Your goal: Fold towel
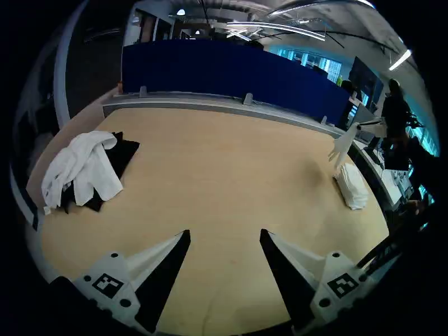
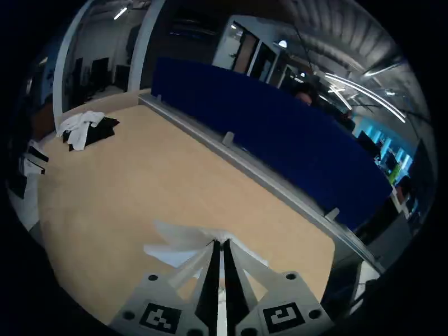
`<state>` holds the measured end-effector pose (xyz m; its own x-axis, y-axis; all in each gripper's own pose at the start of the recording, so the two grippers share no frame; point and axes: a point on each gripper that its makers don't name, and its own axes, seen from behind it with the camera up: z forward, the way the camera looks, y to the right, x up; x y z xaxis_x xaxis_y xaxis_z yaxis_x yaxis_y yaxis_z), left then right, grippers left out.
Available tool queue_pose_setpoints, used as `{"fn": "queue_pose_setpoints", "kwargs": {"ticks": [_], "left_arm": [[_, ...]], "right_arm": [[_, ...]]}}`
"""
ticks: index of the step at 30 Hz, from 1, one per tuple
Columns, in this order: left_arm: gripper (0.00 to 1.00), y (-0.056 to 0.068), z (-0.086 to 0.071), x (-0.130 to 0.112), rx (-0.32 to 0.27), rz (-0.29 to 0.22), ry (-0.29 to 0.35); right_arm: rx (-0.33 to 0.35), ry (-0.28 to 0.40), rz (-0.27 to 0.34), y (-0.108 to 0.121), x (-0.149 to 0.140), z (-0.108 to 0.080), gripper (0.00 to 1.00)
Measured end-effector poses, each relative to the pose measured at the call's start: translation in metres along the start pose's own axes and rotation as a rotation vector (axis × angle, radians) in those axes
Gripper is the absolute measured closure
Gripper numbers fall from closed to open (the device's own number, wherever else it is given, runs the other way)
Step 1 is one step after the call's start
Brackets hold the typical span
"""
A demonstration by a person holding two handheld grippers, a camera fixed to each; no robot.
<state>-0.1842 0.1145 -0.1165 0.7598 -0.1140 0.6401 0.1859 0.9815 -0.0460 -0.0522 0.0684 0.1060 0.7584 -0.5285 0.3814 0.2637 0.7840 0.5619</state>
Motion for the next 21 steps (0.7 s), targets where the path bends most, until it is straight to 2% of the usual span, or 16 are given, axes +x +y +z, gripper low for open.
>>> {"fn": "queue_pose_setpoints", "kwargs": {"ticks": [3, 9, 21], "left_arm": [[0.08, 0.003, 0.002, 0.000, 0.000, 0.002, -0.004], [0.08, 0.008, 0.003, 0.003, -0.001, 0.006, -0.007], [0.08, 0.016, 0.002, 0.012, -0.010, 0.024, -0.003]], "right_arm": [[-0.020, -0.011, 0.015, 0.021, -0.009, -0.001, 0.96], [-0.043, -0.018, 0.045, 0.045, -0.021, -0.002, 0.96], [-0.065, -0.044, 0.055, 0.052, -0.043, -0.020, 0.96]]}}
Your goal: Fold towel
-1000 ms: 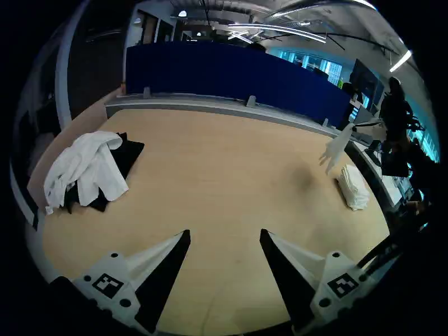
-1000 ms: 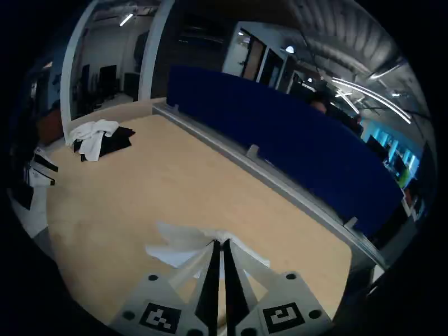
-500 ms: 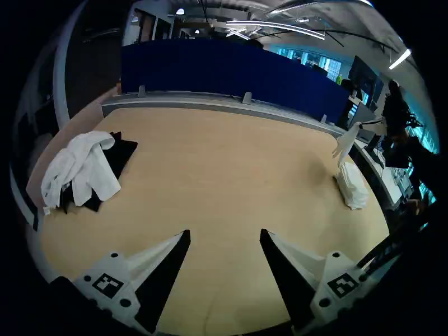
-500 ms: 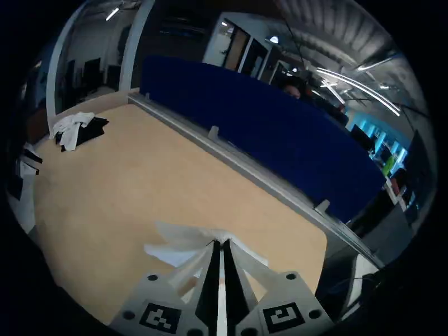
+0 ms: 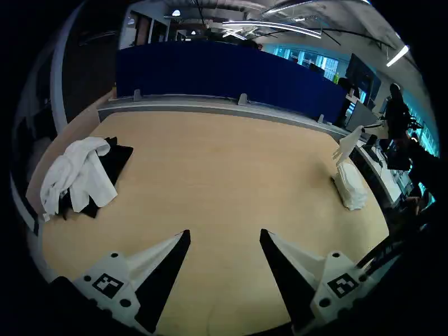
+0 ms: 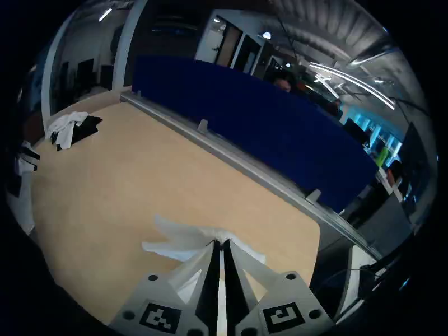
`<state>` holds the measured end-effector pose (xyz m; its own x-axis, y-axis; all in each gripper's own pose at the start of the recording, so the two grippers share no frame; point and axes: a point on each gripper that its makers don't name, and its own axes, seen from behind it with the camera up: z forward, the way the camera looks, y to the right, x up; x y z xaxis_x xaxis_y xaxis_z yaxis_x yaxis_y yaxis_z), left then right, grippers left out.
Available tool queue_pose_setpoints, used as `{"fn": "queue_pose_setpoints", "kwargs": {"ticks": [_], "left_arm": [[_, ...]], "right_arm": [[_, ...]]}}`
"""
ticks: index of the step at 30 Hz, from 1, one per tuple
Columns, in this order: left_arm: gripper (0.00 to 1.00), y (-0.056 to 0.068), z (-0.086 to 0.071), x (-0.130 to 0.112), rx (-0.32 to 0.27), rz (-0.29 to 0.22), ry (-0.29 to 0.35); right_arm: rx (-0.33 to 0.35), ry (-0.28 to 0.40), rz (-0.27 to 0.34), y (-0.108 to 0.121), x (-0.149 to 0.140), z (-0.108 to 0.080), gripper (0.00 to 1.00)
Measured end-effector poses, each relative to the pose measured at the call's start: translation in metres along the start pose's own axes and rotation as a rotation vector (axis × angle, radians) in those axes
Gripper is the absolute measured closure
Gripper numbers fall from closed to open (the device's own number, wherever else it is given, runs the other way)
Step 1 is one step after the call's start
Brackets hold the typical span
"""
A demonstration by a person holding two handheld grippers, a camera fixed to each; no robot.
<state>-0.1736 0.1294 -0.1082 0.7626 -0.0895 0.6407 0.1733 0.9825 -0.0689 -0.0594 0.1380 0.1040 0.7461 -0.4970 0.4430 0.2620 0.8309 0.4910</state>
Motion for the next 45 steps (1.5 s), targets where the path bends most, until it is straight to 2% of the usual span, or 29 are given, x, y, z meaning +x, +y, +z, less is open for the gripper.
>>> {"fn": "queue_pose_setpoints", "kwargs": {"ticks": [9, 18, 24, 33, 45], "left_arm": [[0.08, 0.004, -0.001, 0.001, -0.012, 0.014, -0.006], [0.08, 0.006, -0.002, 0.000, -0.018, 0.025, -0.011], [0.08, 0.010, 0.000, 0.000, -0.026, 0.029, -0.013], [0.08, 0.017, -0.005, 0.002, -0.035, 0.034, -0.010], [0.08, 0.010, -0.010, -0.007, -0.012, 0.034, -0.021]], "right_arm": [[-0.021, -0.068, 0.041, 0.000, -0.056, -0.020, 0.96], [-0.035, -0.138, 0.112, -0.008, -0.120, -0.037, 0.96], [-0.033, -0.149, 0.153, -0.022, -0.141, -0.039, 0.96], [-0.075, -0.206, 0.195, -0.017, -0.177, -0.038, 0.96], [-0.138, -0.301, 0.329, -0.020, -0.243, -0.026, 0.96]]}}
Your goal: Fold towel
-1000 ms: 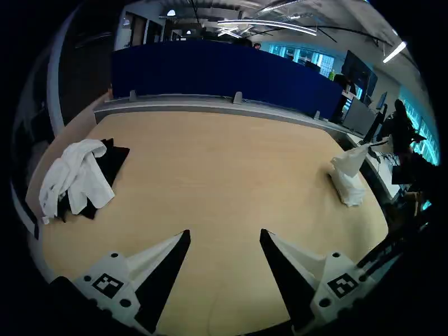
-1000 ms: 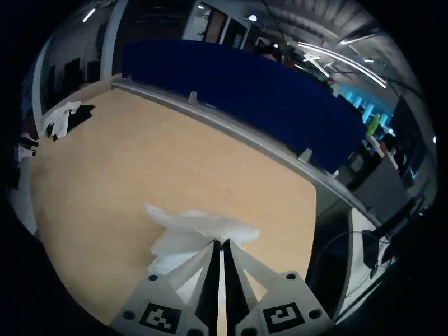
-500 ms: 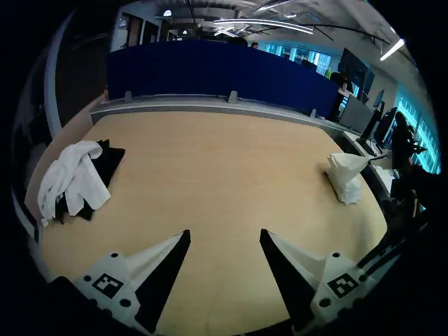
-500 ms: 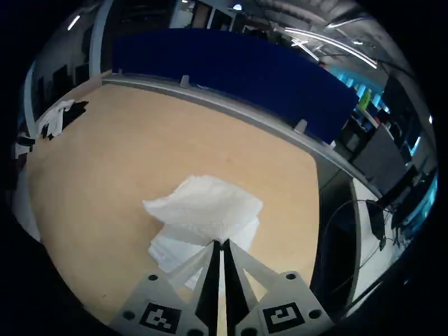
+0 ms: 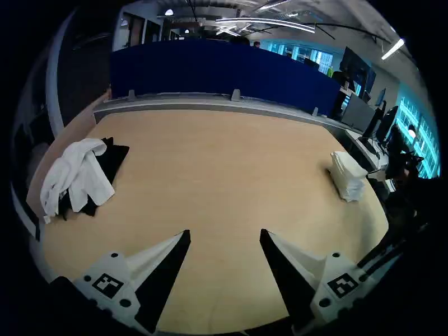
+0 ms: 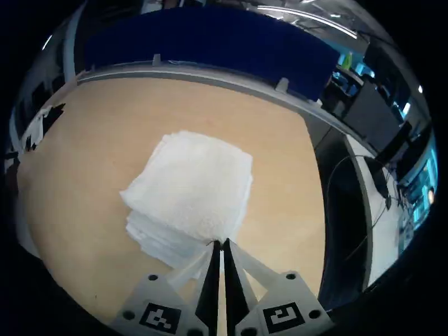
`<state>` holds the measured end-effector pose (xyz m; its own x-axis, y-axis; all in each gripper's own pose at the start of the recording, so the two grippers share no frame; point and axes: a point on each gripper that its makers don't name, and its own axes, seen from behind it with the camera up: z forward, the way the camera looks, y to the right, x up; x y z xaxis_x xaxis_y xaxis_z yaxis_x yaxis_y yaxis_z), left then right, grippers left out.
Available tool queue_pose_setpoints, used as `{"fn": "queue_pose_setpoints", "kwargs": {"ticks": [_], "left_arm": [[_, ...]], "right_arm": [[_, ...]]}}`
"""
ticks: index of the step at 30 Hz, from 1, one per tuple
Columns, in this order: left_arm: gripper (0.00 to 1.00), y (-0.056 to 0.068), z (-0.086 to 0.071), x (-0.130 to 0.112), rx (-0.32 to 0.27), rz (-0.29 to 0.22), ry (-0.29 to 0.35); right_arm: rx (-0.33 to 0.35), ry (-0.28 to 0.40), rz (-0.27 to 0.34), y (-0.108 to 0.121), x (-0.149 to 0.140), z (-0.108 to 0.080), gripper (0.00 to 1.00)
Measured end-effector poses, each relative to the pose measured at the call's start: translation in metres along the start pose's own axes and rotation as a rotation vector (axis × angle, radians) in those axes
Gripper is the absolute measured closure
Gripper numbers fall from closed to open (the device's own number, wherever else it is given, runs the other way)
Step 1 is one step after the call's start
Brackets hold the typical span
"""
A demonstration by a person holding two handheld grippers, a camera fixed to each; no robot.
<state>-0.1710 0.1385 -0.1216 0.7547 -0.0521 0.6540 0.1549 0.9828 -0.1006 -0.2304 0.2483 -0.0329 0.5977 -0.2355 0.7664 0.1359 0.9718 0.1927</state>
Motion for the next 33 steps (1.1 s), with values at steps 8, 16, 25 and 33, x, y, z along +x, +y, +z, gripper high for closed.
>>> {"fn": "queue_pose_setpoints", "kwargs": {"ticks": [8, 16, 25, 33], "left_arm": [[0.08, 0.001, -0.001, -0.006, 0.006, 0.011, -0.009], [0.08, 0.002, -0.001, -0.007, 0.008, 0.012, -0.010], [0.08, 0.002, -0.005, -0.003, 0.006, 0.016, -0.008], [0.08, 0.001, -0.005, -0.001, 0.004, 0.014, -0.005]], "right_arm": [[-0.048, -0.066, 0.079, 0.002, -0.027, 0.028, 0.96], [-0.072, -0.068, 0.093, 0.003, -0.029, 0.034, 0.96], [-0.084, -0.027, 0.099, 0.003, -0.025, 0.026, 0.84], [-0.124, 0.027, 0.123, 0.010, -0.024, 0.011, 0.35]]}}
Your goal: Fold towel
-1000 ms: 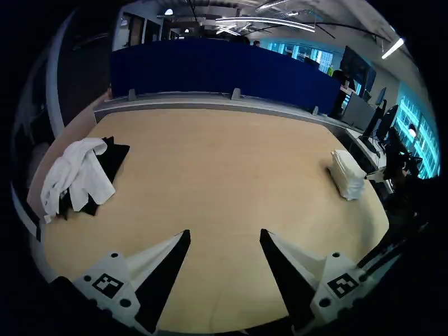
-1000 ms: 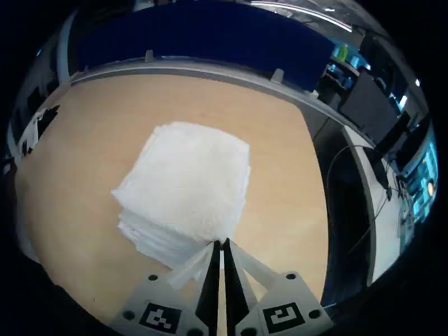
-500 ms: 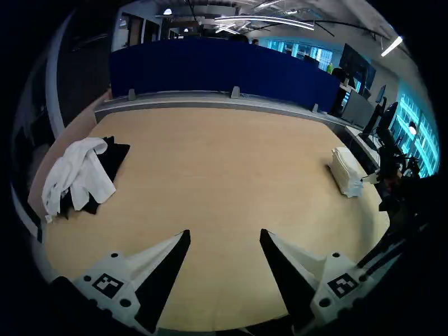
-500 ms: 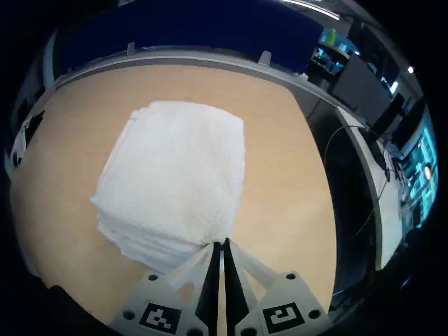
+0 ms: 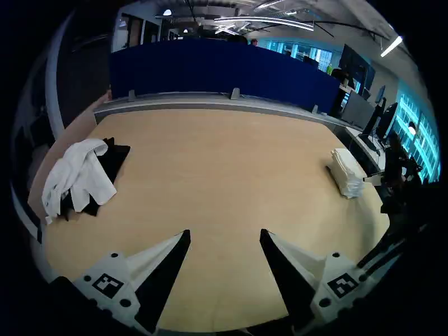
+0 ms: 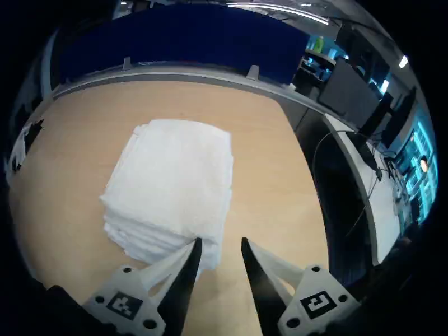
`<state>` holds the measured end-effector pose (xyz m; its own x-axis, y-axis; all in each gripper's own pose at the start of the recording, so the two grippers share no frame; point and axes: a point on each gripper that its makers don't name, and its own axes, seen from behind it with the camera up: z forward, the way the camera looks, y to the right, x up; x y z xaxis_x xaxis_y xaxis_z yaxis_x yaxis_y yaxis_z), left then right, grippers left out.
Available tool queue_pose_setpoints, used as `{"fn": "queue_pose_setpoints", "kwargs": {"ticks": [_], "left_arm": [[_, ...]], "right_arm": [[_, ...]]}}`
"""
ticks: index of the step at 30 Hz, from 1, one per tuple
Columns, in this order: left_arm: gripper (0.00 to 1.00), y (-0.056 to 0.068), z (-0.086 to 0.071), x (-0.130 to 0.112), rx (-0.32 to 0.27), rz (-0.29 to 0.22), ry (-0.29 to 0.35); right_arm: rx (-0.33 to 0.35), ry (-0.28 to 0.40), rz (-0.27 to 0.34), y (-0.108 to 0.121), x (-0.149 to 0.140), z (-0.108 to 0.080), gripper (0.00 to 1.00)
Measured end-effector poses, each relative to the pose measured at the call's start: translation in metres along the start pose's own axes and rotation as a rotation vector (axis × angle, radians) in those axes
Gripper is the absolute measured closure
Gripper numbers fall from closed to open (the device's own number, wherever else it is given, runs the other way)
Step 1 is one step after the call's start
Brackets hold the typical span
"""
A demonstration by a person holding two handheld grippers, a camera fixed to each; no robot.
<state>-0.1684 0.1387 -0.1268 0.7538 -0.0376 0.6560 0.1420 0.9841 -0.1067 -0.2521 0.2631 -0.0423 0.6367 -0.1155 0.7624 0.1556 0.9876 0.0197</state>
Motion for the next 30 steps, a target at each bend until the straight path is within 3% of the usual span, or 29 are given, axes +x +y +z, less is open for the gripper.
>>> {"fn": "queue_pose_setpoints", "kwargs": {"ticks": [4, 6, 15, 21, 30], "left_arm": [[0.08, 0.000, 0.001, 0.001, -0.003, 0.003, 0.003], [0.08, 0.000, 0.002, 0.001, -0.004, 0.003, 0.004], [0.08, -0.003, 0.005, 0.004, -0.012, 0.000, 0.018], [0.08, -0.007, 0.007, 0.008, -0.015, -0.003, 0.032], [0.08, -0.009, 0.014, 0.012, -0.025, -0.005, 0.051]], "right_arm": [[-0.005, 0.017, 0.008, -0.001, -0.001, -0.005, 0.09], [-0.006, 0.025, 0.009, -0.002, -0.001, -0.008, 0.01], [-0.013, 0.107, 0.019, -0.016, 0.019, -0.025, 0.00], [0.048, 0.292, 0.075, -0.056, 0.068, -0.059, 0.00], [0.139, 0.704, 0.171, -0.130, 0.176, -0.164, 0.00]]}}
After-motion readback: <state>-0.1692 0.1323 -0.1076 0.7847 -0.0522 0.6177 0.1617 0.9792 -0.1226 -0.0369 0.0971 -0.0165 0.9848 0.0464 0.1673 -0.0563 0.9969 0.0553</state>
